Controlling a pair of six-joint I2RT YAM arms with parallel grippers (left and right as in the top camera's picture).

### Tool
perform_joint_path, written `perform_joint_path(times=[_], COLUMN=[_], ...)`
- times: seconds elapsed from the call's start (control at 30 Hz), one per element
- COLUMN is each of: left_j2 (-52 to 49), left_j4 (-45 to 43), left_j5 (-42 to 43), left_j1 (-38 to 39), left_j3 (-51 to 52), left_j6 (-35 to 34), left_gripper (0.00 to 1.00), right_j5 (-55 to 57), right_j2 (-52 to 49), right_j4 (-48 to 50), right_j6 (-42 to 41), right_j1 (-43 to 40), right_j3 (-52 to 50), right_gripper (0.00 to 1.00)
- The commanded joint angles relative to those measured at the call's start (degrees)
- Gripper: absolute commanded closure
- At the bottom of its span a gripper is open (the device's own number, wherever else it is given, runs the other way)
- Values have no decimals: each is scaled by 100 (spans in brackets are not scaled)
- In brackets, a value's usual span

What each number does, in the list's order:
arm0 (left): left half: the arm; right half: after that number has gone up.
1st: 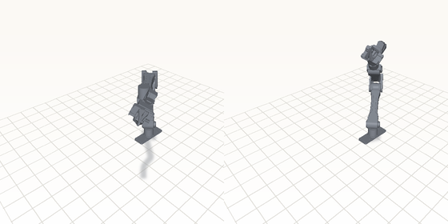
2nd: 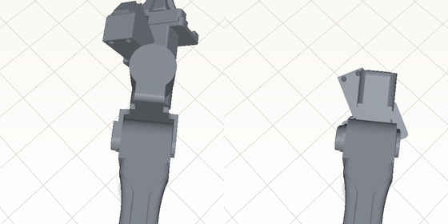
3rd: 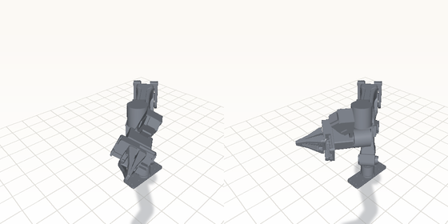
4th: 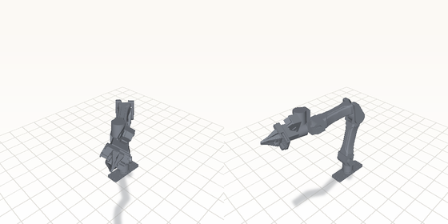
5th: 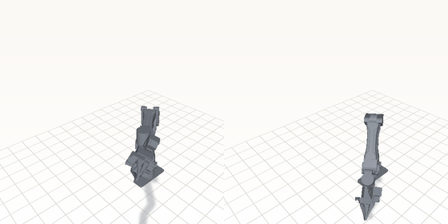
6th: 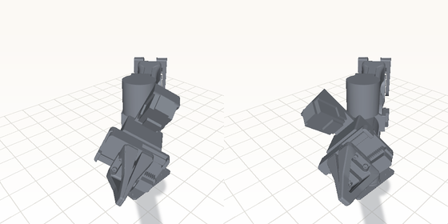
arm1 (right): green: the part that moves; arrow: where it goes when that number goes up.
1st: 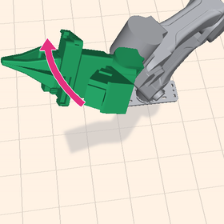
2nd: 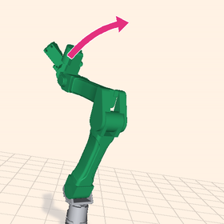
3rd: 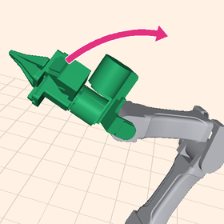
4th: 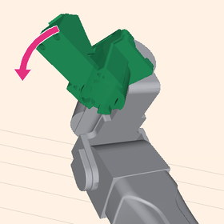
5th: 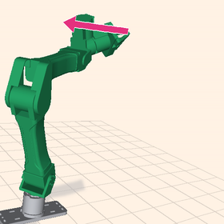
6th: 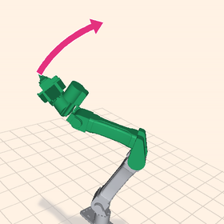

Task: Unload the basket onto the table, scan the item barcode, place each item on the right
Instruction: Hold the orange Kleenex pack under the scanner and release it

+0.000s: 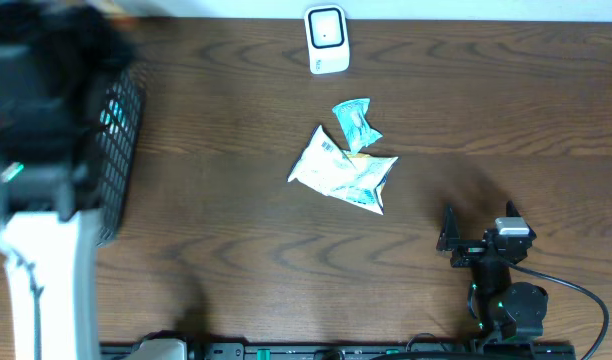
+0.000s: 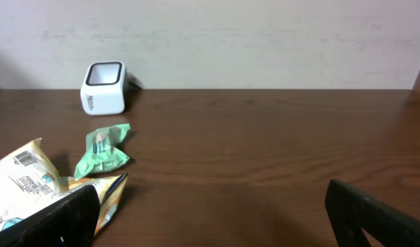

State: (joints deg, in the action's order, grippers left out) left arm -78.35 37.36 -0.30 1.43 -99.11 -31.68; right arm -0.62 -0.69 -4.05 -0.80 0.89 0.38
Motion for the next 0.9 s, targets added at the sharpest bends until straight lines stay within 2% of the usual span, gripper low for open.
perform_joint_path(times=[0.0, 0.2, 0.53, 0.63, 0.67, 0.73, 0.87], left_j2=[-629, -1891, -3458, -3689, -3748, -3818, -3818], left_j4=[52, 181, 264, 376, 417, 496, 564], left_j5=[-24, -39, -227, -225, -225, -208, -208], left_j1=[723, 1635, 2124, 2194, 2212, 2234, 2243], left_j3=[105, 105, 105, 105, 105, 107, 105], left_j6=[1021, 2107, 2245, 2243, 2243, 2243, 2245], left_gripper=[93, 93, 91, 83, 70, 58, 54], right_j5=[7, 7, 7, 7, 7, 7, 7], right_j2=[31, 31, 31, 31, 31, 31, 31], right_j4=[-24, -24, -24, -24, -24, -24, -24], right_j6=[46, 46, 46, 46, 46, 46, 46], right_j1=[28, 28, 28, 28, 28, 28, 28], right_j3=[-9, -9, -9, -9, -9, -9, -9], right_gripper=[1, 1, 1, 1, 1, 1, 1])
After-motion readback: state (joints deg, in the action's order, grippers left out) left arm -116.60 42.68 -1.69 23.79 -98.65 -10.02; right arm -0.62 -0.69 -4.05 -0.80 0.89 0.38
